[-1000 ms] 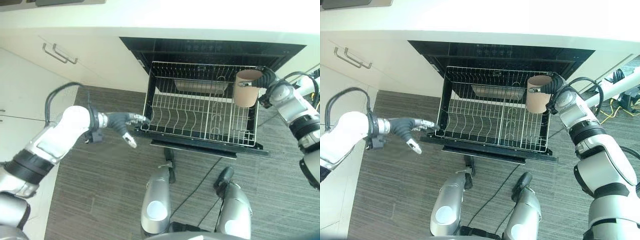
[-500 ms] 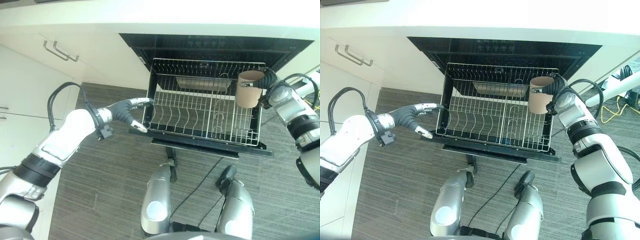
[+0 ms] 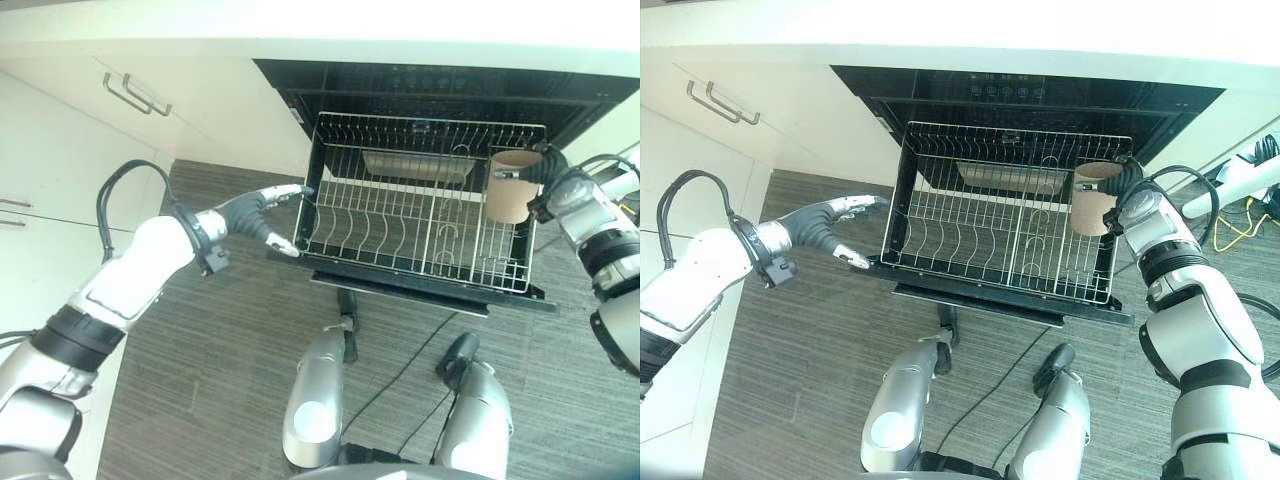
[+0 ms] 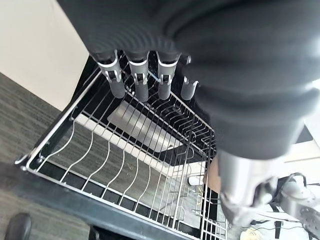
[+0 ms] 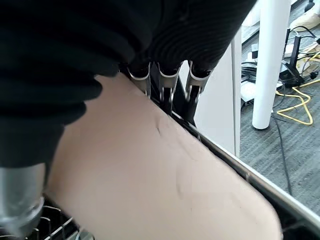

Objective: Place the dishes in the dishwasher.

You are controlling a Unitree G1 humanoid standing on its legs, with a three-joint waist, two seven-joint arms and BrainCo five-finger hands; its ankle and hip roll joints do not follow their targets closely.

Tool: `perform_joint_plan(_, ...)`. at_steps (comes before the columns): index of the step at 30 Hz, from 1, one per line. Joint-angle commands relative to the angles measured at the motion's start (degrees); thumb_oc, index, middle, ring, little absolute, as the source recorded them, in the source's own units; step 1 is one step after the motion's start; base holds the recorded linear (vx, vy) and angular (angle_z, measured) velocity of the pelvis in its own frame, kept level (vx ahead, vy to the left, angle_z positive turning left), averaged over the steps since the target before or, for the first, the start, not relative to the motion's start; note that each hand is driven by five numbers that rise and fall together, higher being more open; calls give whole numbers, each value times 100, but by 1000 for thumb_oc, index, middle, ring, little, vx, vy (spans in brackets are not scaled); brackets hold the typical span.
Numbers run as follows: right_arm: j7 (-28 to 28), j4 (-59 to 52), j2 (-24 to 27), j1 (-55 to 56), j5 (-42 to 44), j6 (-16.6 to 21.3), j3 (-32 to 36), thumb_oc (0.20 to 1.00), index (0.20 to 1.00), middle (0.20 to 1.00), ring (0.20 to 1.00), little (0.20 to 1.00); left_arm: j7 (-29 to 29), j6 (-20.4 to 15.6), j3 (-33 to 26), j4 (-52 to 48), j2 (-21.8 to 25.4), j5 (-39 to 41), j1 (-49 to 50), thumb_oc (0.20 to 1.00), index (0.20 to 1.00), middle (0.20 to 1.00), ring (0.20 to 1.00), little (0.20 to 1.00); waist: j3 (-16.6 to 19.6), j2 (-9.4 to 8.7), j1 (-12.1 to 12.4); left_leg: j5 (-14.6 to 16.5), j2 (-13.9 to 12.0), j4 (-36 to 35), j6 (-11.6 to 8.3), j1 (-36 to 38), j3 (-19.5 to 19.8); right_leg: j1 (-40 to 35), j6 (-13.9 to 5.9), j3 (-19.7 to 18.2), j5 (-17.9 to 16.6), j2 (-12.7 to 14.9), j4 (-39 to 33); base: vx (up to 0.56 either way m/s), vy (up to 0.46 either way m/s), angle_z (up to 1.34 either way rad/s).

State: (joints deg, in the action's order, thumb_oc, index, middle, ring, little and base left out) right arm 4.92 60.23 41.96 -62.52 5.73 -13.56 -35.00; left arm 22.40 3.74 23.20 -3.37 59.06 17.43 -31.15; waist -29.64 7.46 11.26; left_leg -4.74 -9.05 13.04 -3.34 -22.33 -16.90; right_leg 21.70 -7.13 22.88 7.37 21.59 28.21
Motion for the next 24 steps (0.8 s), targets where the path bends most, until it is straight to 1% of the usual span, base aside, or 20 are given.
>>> perform_joint_plan(1, 219, 81, 12, -394, 61, -51, -42, 1000, 1000, 1000, 1000, 1000, -174, -190, -40, -169, -185, 274, -212, 1000, 1000, 1000, 1000, 1000, 66, 50, 88, 677, -52, 351, -280, -98, 476, 334, -313, -117, -151, -26, -245, 0, 0, 0)
perform_joint_plan(5, 165, -63, 104, -406, 149, -93, 0, 1000, 1000, 1000, 1000, 1000, -149, -163, -101, -237, -107, 260, -172, 1000, 1000, 1000, 1000, 1000, 87, 34, 79, 651, -68, 289, -275, -74, 468, 353, -321, -125, -197, -31, -263, -2, 4, 1)
perform_joint_plan(8, 124, -269, 214, -413, 209, -149, -26, 1000, 1000, 1000, 1000, 1000, -169, -190, -152, -260, -68, 253, -115, 1000, 1000, 1000, 1000, 1000, 82, 21, 61, 643, -78, 264, -277, -51, 467, 363, -327, -130, -205, -30, -250, 0, 0, 0)
perform_joint_plan(12, 75, -633, 373, -378, 259, -220, -12, 1000, 1000, 1000, 1000, 1000, -181, -134, -242, -335, -41, 214, -28, 1000, 1000, 1000, 1000, 1000, 80, -2, 26, 642, -85, 226, -273, 2, 461, 350, -335, -137, -213, -36, -251, 0, 0, 0)
perform_joint_plan(14, 107, -1010, 501, -386, 367, -115, -32, 1000, 1000, 1000, 1000, 1000, -207, -141, -296, -391, 29, 213, 15, 1000, 1000, 1000, 1000, 1000, 62, -19, -4, 666, -89, 249, -276, 5, 466, 371, -347, -161, -191, -22, -203, 0, 0, 0)
perform_joint_plan(17, 175, -1624, 725, -317, 305, -58, 68, 1000, 1000, 1000, 1000, 1000, -226, -143, -415, -476, 113, 264, 113, 1000, 1000, 1000, 1000, 1000, 73, -38, -49, 637, -110, 221, -273, 2, 452, 391, -350, -168, -232, -38, -233, 0, 0, 0)
perform_joint_plan(18, 222, -1811, 779, -275, 287, -73, 129, 1000, 1000, 1000, 1000, 1000, -237, -143, -455, -513, 134, 278, 154, 1000, 1000, 1000, 1000, 1000, 50, -47, -71, 668, -108, 247, -274, 20, 450, 385, -363, -181, -197, -23, -190, 0, 0, 0)
perform_joint_plan(20, 322, -2334, 903, -142, 171, -12, 383, 1000, 1000, 1000, 1000, 1000, -255, -131, -594, -604, 186, 293, 275, 1000, 1000, 1000, 1000, 1000, 70, -66, -111, 640, -126, 221, -261, 19, 438, 402, -366, -204, -234, -49, -219, 0, 0, 0)
perform_joint_plan(21, 406, -3205, 1069, 114, -49, -21, 853, 1000, 1000, 1000, 1000, 1000, -309, -115, -859, -737, 193, 236, 518, 1000, 1000, 1000, 1000, 1000, 74, -100, -185, 652, -138, 201, -251, 62, 418, 399, -397, -250, -237, -68, -228, 0, 0, 0)
perform_joint_plan(22, 406, -3344, 1091, 160, -76, -51, 919, 1000, 1000, 1000, 1000, 1000, -315, -105, -896, -761, 189, 224, 559, 1000, 1000, 1000, 1000, 1000, 74, -108, -197, 653, -141, 202, -249, 67, 414, 399, -400, -258, -238, -71, -229, 15, 31, -1)
perform_joint_plan(23, 426, -3873, 1183, 343, -125, -132, 1183, 1000, 1000, 1000, 1000, 1000, -328, -75, -1050, -843, 169, 196, 712, 1000, 1000, 1000, 1000, 1000, 76, -133, -243, 662, -153, 206, -239, 85, 397, 398, -409, -287, -234, -84, -227, 0, 0, 0)
perform_joint_plan(24, 436, -4168, 1221, 497, -119, -153, 1372, 1000, 1000, 1000, 1000, 1000, -338, -53, -1158, -913, 159, 179, 819, 1000, 1000, 1000, 1000, 1000, 77, -145, -271, 669, -163, 209, -234, 94, 387, 403, -415, -304, -225, -92, -212, 13, 35, -2)
